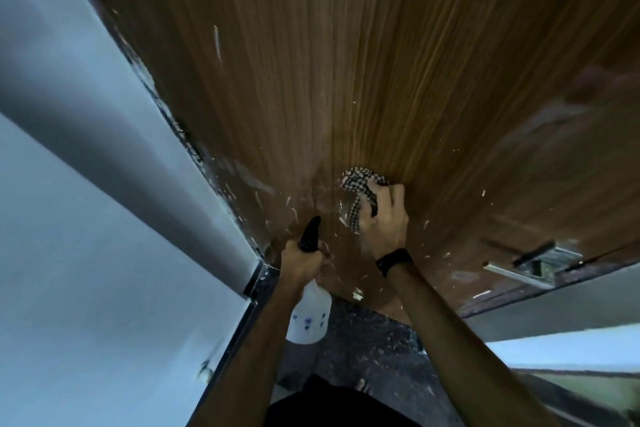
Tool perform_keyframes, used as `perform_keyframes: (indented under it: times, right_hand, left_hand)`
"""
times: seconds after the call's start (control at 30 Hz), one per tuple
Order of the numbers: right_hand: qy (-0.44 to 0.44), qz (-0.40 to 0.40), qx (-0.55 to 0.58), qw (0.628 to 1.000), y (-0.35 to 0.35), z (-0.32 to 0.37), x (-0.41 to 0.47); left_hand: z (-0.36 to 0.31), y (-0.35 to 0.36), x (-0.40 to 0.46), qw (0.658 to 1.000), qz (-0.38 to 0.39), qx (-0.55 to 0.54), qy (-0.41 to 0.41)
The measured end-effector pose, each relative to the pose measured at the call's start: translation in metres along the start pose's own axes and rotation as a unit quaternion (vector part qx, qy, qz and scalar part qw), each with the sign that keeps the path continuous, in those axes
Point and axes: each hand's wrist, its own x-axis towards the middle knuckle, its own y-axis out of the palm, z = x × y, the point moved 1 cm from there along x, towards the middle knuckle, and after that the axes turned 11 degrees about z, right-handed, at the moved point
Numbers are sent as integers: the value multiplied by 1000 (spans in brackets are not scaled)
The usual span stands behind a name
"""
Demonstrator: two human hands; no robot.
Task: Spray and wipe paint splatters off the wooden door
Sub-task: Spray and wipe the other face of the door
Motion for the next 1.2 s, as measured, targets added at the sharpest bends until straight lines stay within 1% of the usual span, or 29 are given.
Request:
perform_keyframes:
  times: [0.1, 0.2, 0.27, 0.37, 0.4, 0.43, 0.53, 0.6, 0.67, 0.73, 0.77, 0.83, 0.9, 0.93, 0.97, 1.03, 1.07, 1.1, 1.13, 1.2]
  right_hand:
    - [90, -54, 40, 994, 20, 10, -6]
    - [200, -64, 83, 974, 55, 13, -27]
    - [263, -86, 129, 952, 77, 19, -35]
    - [368, -132, 201, 898, 98, 42, -28]
    - [375, -152, 220, 888, 101, 53, -22]
    - [356, -173, 235, 888, 101, 61, -14]
    - [278, -212, 248, 904, 95, 86, 15]
    - [297, -228, 251, 893, 100, 92, 23]
    - [360, -244, 282, 855, 110, 91, 14]
    - [437, -251, 310, 806, 123, 84, -1]
    - [478, -250, 325, 777, 129, 82, -9]
    - [545, -242, 388, 702, 138, 81, -15]
    - [577, -255, 461, 624, 141, 81, -12]
    - [589, -253, 487, 594, 140, 81, -7]
    - [592, -255, 503, 576, 136, 81, -1]
    - [585, -256, 523, 565, 128, 85, 14]
    - [588, -240, 510, 580, 128, 82, 17]
    - [591, -232, 506, 584, 127, 84, 19]
    - [579, -230, 501, 601, 128, 84, 20]
    - [575, -208, 498, 615, 131, 90, 17]
  left_hand:
    - [-2, -7, 10, 1000, 17, 0, 11]
    - [-4, -24, 19, 998, 56, 24, 14]
    - [-7, -40, 26, 996, 75, 50, 20]
    - [-11, -64, 38, 992, 87, 88, 25]
    - [-11, -72, 42, 991, 93, 96, 26]
    - [-12, -79, 46, 990, 98, 100, 24]
    - [-15, -100, 55, 987, 112, 110, 20]
    - [-15, -110, 59, 984, 126, 123, 21]
    - [-16, -117, 61, 982, 136, 129, 14]
    - [-15, -123, 63, 982, 140, 129, 10]
    - [-13, -125, 64, 982, 142, 122, 10]
    - [-10, -131, 66, 983, 147, 112, 5]
    - [-8, -134, 65, 983, 148, 111, 0]
    - [-8, -136, 65, 983, 149, 108, -1]
    - [-7, -136, 65, 983, 149, 104, -2]
    - [-7, -136, 66, 985, 141, 101, -3]
    - [-7, -136, 66, 986, 135, 100, -2]
    - [-8, -135, 67, 987, 130, 98, -1]
    - [-8, -134, 67, 987, 125, 96, -1]
    - [-10, -133, 67, 988, 122, 98, -1]
